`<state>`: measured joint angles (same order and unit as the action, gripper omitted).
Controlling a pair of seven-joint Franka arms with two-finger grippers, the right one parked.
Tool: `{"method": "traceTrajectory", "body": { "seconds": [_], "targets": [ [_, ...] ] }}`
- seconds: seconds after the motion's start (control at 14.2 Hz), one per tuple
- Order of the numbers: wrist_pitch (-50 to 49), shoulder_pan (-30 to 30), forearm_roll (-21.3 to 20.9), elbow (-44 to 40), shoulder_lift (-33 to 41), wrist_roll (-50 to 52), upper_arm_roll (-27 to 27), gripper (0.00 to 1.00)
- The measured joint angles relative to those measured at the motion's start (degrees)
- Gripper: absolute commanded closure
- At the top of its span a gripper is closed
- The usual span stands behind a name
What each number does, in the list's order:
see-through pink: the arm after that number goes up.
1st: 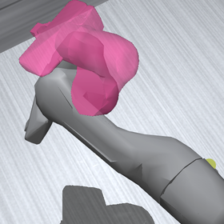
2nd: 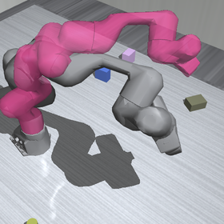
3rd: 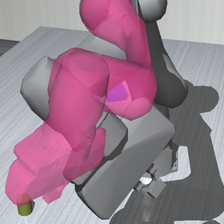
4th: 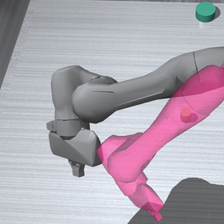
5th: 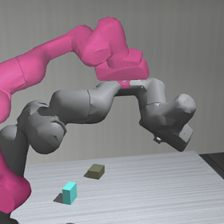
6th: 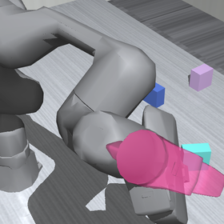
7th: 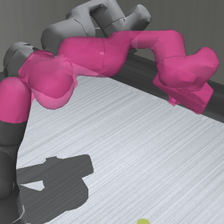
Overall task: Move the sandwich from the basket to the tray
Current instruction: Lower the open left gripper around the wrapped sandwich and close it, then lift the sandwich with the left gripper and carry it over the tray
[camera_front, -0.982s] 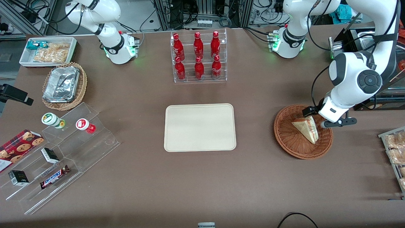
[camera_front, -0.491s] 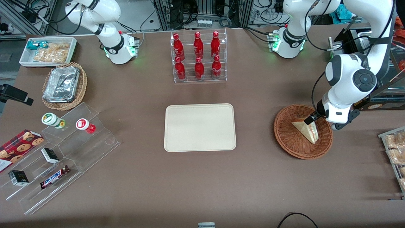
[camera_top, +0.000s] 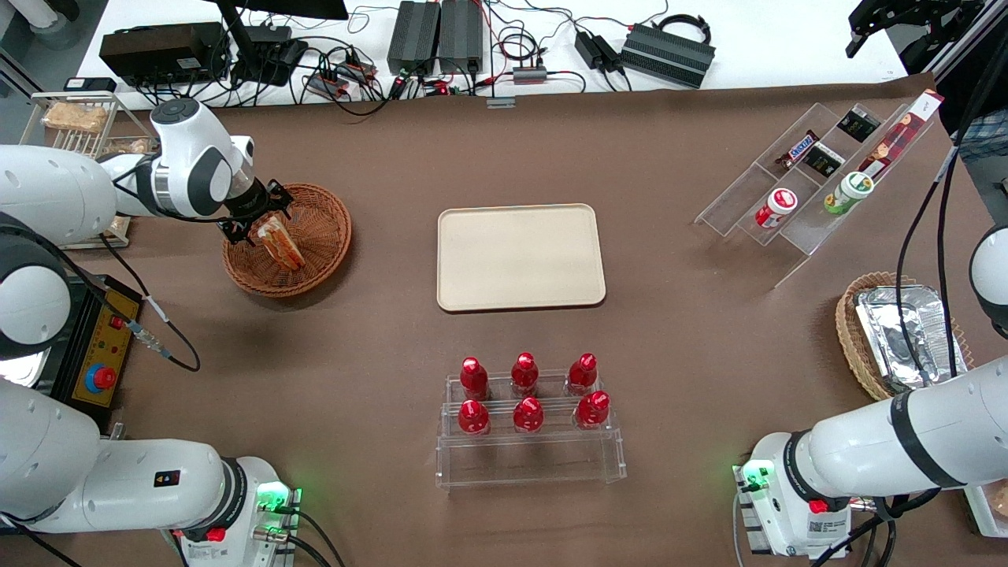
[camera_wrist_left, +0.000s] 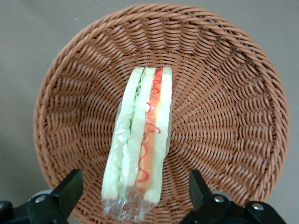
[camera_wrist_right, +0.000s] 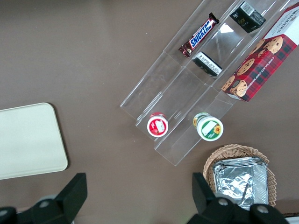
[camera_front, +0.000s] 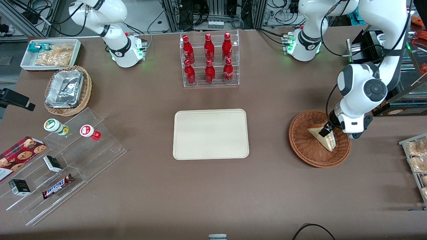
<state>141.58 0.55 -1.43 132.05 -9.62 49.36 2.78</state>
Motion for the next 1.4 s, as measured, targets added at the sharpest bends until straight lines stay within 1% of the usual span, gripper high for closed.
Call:
{"method": "traceTrajectory", "body": {
  "seconds": [0.21, 0.28, 0.35, 0.63, 0.77, 0.91, 1.12, 1.19, 1.33, 1.4],
  "targets": [
    [1.64, 0.00, 0.02, 0.03, -2.14, 0.20, 0.00, 0.79],
    [1.64, 0.00, 0.02, 0.03, -2.35, 0.26, 0.00, 0.87],
    [1.63, 0.00, 0.02, 0.04, -2.39, 0.27, 0.00, 0.91],
    [0.75, -0.01, 0.02, -0.06, -2.14, 0.27, 0.03, 0.96],
    [-2.59, -0.09, 0.01, -1.00, -1.11, -0.03, 0.22, 0.97],
    [-8.87, -0.32, -0.06, -3.42, 0.47, -3.29, 1.09, 0.98],
    [-22.67, -0.82, -0.07, -10.68, 1.69, -11.86, 5.02, 0.99],
    [-25.30, -1.17, -0.14, -13.01, 1.53, -14.52, 6.87, 0.99],
    [-26.70, -2.78, -0.29, -16.02, 0.68, -16.77, 9.82, 0.99],
    [-26.70, -4.37, -0.32, -17.24, -0.18, -16.66, 10.43, 1.00]
  ]
}}
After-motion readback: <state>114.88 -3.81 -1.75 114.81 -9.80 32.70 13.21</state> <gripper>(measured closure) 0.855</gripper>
